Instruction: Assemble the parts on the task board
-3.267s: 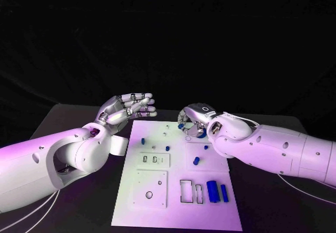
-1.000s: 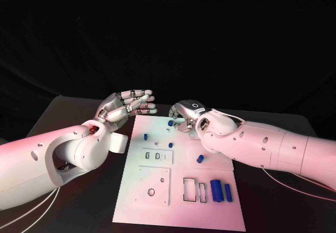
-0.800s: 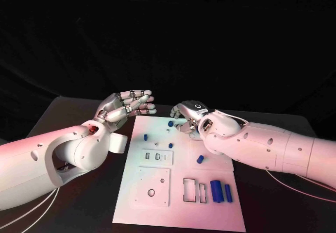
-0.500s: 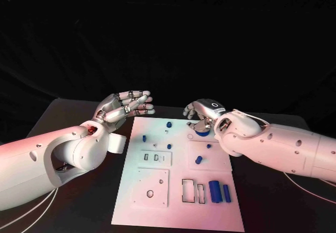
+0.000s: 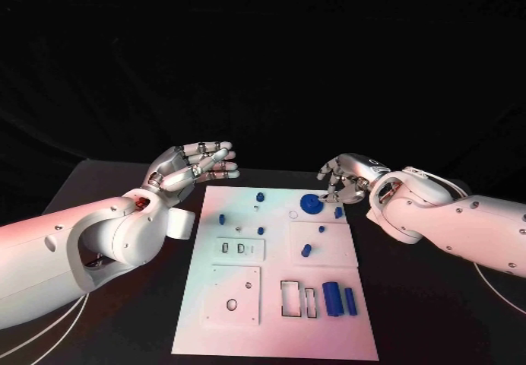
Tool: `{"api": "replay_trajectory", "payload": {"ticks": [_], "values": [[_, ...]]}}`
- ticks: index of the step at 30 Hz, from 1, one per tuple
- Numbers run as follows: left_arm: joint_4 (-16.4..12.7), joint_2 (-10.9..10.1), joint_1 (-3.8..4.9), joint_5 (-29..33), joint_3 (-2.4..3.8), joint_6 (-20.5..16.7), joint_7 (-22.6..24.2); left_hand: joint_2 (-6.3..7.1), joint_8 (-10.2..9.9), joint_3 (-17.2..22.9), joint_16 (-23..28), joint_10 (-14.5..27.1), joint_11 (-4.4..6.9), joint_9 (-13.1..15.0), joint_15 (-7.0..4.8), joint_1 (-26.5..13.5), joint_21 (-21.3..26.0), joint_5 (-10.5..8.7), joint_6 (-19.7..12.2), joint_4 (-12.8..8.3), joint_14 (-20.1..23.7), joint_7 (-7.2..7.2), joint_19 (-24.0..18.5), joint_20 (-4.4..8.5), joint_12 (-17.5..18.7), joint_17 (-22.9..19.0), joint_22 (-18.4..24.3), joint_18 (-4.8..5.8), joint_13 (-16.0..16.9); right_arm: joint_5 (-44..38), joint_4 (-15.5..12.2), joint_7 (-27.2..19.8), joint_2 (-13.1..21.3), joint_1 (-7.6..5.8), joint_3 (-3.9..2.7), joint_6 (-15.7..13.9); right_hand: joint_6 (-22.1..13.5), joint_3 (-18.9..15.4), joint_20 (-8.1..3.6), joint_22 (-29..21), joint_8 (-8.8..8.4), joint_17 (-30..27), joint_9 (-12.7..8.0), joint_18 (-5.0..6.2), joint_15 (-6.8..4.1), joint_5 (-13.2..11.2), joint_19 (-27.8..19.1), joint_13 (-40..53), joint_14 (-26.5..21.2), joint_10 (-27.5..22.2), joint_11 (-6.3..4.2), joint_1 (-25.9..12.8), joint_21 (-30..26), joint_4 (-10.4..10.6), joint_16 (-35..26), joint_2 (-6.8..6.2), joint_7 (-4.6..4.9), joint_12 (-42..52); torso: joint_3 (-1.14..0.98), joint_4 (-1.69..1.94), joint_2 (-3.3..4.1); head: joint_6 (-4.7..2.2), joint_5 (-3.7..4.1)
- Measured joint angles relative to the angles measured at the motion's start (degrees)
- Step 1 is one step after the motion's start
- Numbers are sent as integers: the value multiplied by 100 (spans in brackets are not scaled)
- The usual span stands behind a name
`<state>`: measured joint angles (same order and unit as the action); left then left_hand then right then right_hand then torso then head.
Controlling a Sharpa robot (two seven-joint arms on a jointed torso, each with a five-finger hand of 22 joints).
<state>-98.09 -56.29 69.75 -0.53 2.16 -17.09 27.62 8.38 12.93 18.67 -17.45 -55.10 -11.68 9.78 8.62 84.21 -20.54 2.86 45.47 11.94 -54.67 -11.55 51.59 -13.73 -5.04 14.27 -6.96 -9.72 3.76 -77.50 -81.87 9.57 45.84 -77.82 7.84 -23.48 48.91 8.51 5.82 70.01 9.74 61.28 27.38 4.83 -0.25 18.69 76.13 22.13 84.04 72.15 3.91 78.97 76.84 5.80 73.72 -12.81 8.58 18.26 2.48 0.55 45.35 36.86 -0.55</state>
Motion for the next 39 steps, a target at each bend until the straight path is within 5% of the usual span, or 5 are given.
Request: {"api": "replay_trajectory", "payload": {"ticks": [9,14,22,36,39], "values": [[12,3,0,2,-1,0,1,0,0,0,0,0,0,0,0,0,0,0,0,0,0,0,0,0,0,-1,0,0,0,269,291,10,-208,44,8,341,-77,-548,-39,375,178,1019,125,0,-30,75,208,2212,-11,-417,-53,716,142,1028,694,-20,-24,2442,-3,1,4,29,-15],[15,3,-1,3,-1,0,1,0,0,0,0,0,0,-5,0,0,0,0,0,0,0,0,0,0,0,-1,-1,-1,0,306,398,10,-344,80,16,433,-92,-595,-9,492,247,1359,149,1,-30,118,323,3719,-11,32,-27,748,253,1074,1020,12,-9,4091,1,3,5,46,-24],[19,1,-1,4,-1,0,1,0,0,0,0,0,0,-5,0,0,0,0,0,0,0,0,0,0,0,-1,-1,0,0,315,482,9,-454,129,22,517,-69,-595,21,494,288,1370,149,-92,-29,218,455,4772,-11,447,-9,720,387,1074,1286,40,14,5224,4,1,1,64,-46],[19,3,-1,6,-1,0,1,0,0,0,0,0,0,-4,0,0,0,0,0,0,0,0,0,0,0,-2,-1,0,0,310,604,33,-554,179,29,618,14,-452,27,493,333,1369,142,-91,-29,329,570,5283,-11,727,-3,644,515,1072,1429,115,11,5807,-3,-1,0,68,-45],[19,2,-1,6,-1,0,1,0,0,0,0,0,0,-4,0,0,0,0,0,0,0,0,0,0,0,-2,-1,0,0,310,620,37,-568,182,29,633,64,-401,42,493,333,1368,130,-180,-29,364,616,5283,-11,764,-3,631,559,1069,1439,128,21,5885,-3,-1,2,76,-52]]}}
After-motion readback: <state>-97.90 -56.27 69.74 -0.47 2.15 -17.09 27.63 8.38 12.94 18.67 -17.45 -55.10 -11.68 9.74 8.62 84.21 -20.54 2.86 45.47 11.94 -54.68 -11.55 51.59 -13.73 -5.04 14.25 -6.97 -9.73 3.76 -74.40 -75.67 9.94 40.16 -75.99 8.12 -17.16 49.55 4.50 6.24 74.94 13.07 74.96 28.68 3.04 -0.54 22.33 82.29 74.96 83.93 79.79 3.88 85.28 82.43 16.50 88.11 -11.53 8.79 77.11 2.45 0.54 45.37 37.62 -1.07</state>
